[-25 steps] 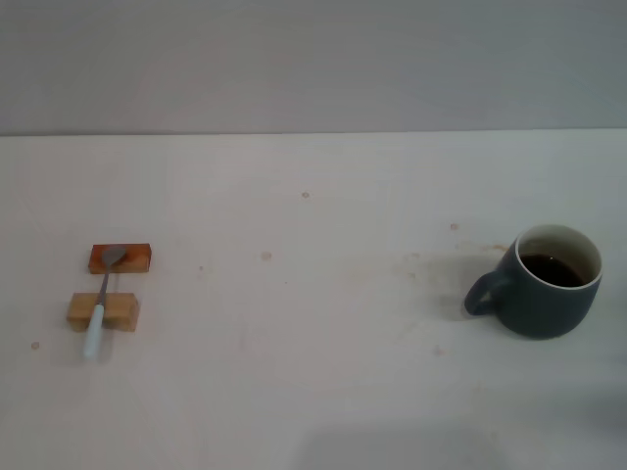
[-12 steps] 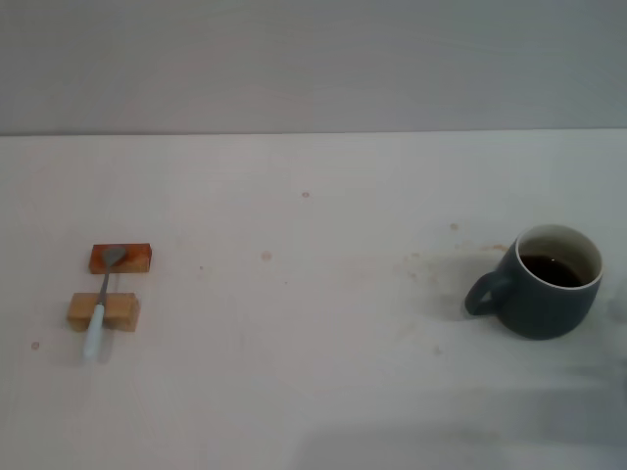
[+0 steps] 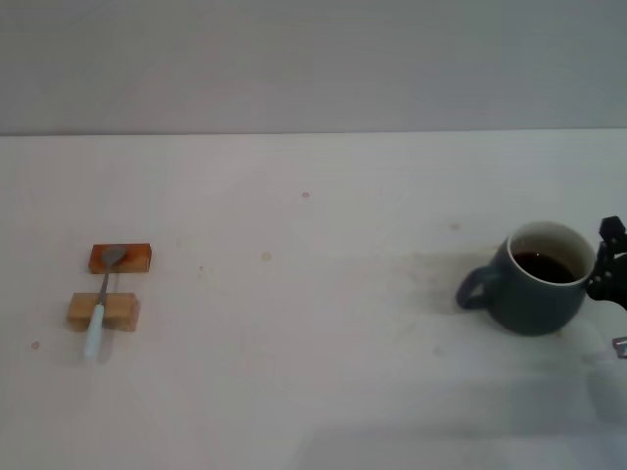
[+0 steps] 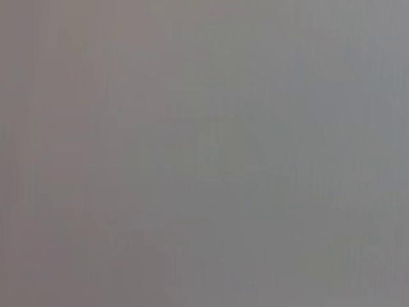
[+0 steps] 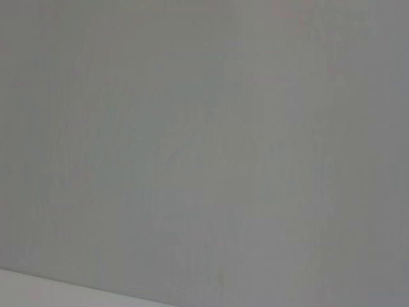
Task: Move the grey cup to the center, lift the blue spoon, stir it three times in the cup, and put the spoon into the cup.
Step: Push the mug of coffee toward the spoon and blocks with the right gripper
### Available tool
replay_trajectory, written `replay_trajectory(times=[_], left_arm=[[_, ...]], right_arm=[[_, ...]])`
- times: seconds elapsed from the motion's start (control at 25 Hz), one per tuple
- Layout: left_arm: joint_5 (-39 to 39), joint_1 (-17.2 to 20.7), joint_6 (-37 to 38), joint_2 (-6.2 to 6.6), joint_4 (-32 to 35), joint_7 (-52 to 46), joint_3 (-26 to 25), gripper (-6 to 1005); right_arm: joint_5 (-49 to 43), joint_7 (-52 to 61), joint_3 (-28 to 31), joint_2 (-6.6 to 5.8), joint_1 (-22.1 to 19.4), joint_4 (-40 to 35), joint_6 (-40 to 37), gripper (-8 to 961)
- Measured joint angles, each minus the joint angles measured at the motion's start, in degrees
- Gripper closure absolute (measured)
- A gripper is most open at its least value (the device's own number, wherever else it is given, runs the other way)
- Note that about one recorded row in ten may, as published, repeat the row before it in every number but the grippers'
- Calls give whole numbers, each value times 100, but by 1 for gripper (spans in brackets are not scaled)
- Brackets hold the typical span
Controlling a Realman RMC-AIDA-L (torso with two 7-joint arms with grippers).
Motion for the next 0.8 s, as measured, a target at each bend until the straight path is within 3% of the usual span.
replay_trajectory(times=[0.6, 0.8], left_arm=[[-9, 2, 17, -8, 0, -8, -7, 198], [-9, -2, 7, -8, 0, -9, -8, 197]], right_arm=[[3, 47, -431, -4, 305, 26, 121, 952], [339, 50, -49, 2, 385, 12, 572, 953]])
